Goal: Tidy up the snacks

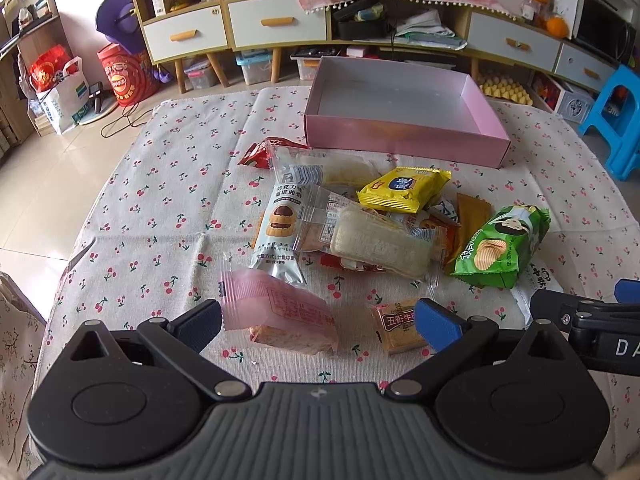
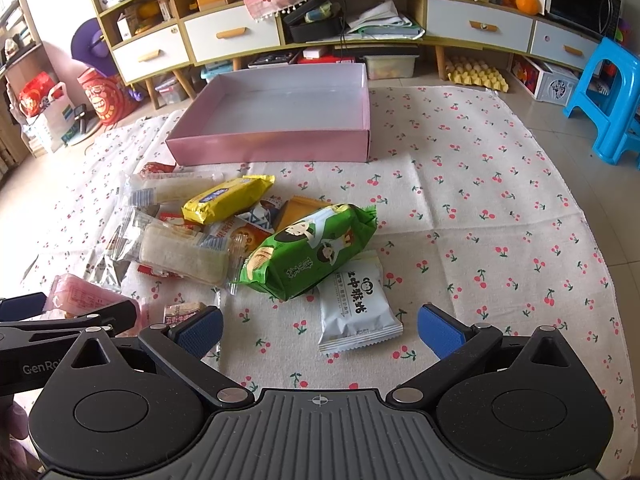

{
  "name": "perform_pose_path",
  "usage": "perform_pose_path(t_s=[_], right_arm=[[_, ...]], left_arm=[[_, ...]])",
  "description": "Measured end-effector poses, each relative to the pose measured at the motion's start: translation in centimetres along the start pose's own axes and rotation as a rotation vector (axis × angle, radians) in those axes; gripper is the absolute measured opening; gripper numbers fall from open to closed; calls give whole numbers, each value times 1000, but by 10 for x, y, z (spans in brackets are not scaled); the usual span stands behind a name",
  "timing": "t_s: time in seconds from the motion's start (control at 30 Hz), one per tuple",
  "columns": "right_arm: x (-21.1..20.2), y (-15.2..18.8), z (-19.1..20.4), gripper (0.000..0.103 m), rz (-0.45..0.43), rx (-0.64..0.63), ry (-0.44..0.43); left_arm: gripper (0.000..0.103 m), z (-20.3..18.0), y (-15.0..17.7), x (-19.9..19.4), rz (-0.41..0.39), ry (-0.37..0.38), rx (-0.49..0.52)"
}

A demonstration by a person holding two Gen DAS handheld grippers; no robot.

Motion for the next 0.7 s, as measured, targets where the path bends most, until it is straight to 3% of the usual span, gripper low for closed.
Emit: perform_pose_path(t_s=[0.7], right_arm=[[1,2,0,103,8,1,1]], left_arm=[[103,0,0,0,0,0,1]])
Point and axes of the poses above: each gripper's, at about its wrist camera, not at the fingertips, and x roughly the way its jaws point, z to its left, y to its underside, the point moved 8 cm from there along x, roughly the way its jaws point, and after that the axes turned 5 degrees about x, right-handed, at the moved point
